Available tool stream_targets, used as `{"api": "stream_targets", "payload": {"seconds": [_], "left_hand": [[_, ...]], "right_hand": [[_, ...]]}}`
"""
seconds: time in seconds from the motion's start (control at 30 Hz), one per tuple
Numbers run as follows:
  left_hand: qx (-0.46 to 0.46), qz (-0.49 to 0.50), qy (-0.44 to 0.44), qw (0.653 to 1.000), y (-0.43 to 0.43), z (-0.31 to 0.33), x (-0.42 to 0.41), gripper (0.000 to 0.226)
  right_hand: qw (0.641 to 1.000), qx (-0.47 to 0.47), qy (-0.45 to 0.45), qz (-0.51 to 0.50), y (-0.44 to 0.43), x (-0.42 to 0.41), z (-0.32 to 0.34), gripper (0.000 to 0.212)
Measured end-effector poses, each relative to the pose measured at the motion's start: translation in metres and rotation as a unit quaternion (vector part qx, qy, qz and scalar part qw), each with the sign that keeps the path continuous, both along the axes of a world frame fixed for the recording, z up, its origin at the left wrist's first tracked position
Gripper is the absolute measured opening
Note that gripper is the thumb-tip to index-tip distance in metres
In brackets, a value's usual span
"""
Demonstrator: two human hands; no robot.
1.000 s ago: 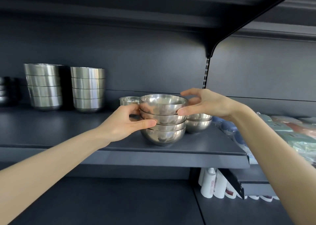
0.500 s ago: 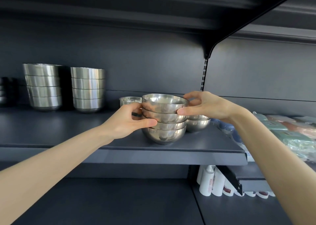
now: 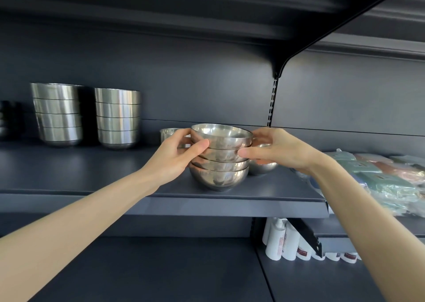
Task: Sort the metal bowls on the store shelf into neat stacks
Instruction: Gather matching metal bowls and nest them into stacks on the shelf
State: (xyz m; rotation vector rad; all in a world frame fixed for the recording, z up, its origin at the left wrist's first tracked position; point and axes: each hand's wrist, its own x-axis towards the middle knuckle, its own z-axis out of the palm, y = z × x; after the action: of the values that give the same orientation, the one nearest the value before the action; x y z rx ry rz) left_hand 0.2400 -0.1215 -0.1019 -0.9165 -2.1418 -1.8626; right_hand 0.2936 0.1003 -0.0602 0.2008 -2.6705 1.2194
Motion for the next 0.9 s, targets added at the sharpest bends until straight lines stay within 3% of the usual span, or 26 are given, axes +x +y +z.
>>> {"api": "stream_targets", "payload": {"seconds": [0.13,0.3,0.43,0.63,0.9], "left_hand": [[0.011,-0.001,-0.007,1.0,0.002,0.001,0.003,0.023],[-0.011,-0.018,-0.022,1.0,-0.003,-0.006,-0.001,0.024],[-0.057,0.0,-0.038,0.998,-0.008,-0.018,-0.005,0.05],[-0.064,0.024,-0.028,0.997,-0.009,-0.02,-0.006,0.037],[-0.062,0.043,-0.016,0.997,-0.028,-0.018,-0.019,0.027]], "right_hand": [[1.0,-0.019,0.004,-0.001,-0.001,0.0,-0.003,0.037],[0.999,-0.036,-0.006,-0.003,0.002,-0.002,-0.007,0.054],[0.999,-0.048,-0.024,-0.001,0.001,-0.002,-0.013,0.064],[0.999,-0.037,-0.031,0.004,0.001,-0.006,-0.009,0.066],[0.998,-0.014,-0.05,0.037,-0.018,-0.028,-0.001,0.051]]}}
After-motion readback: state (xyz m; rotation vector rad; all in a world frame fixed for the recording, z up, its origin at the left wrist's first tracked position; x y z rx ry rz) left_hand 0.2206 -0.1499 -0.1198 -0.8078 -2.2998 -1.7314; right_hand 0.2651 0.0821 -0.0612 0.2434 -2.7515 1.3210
